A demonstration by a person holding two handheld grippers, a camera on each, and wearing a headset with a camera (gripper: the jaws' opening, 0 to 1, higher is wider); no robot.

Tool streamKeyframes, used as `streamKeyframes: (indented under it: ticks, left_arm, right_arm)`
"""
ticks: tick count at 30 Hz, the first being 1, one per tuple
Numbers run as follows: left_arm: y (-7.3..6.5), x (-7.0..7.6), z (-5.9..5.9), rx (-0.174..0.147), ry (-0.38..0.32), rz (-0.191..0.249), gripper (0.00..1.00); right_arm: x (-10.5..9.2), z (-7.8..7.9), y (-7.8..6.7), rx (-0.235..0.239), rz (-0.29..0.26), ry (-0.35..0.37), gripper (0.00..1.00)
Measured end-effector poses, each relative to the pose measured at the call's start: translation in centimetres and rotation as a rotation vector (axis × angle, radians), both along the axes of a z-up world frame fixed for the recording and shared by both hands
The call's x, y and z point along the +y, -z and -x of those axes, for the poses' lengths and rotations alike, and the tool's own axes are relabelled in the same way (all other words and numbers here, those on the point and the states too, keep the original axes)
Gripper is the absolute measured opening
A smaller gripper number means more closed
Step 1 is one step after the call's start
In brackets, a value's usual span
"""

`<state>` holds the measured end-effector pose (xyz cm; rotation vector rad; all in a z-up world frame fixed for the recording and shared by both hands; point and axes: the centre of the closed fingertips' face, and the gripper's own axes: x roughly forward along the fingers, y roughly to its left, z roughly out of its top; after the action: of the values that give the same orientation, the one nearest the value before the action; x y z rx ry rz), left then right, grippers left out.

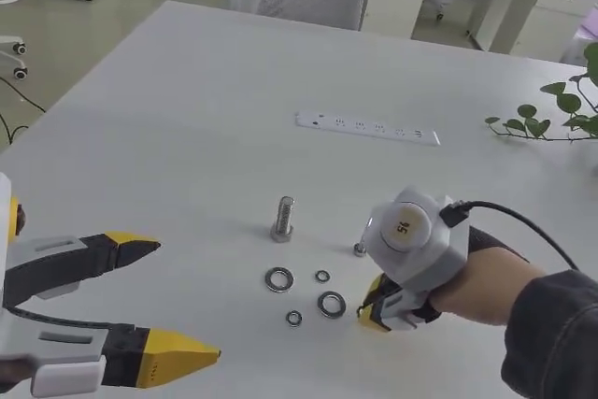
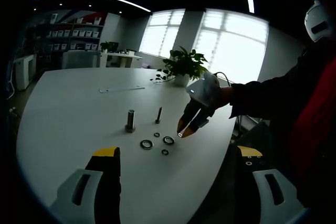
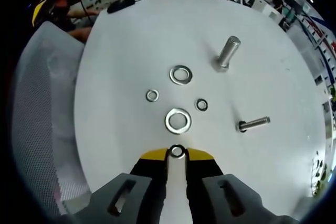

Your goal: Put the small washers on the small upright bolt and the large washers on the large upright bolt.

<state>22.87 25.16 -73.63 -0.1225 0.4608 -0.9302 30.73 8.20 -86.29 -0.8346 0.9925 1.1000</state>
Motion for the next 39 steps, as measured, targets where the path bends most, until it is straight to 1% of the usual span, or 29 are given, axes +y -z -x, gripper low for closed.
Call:
streamKeyframes:
  ticks: [9, 15, 21, 24, 39]
  left_arm:
    - [0.0, 0.0, 0.0, -0.001, 0.002, 0.002, 0.90]
    - [-0.1, 0.0, -0.1, -0.002, 0.003, 0.004, 0.90]
    - [-0.1, 0.0, -0.1, -0.001, 0.004, 0.003, 0.90]
    - [-0.1, 0.0, -0.1, -0.002, 0.004, 0.004, 0.90]
    - [0.0, 0.0, -0.1, 0.002, 0.000, 0.001, 0.90]
  right_arm:
    - [-0.7, -1.0, -1.5, -0.024, 0.013, 0.000, 0.13]
    - [-1.1, -2.0, -3.0, -0.046, 0.019, -0.002, 0.13]
    - [-1.5, -3.4, -4.7, -0.077, 0.020, 0.004, 0.13]
    - [-1.7, -4.1, -5.2, -0.091, 0.025, 0.004, 0.13]
    - [-1.0, -7.0, -7.5, -0.148, 0.035, -0.016, 0.13]
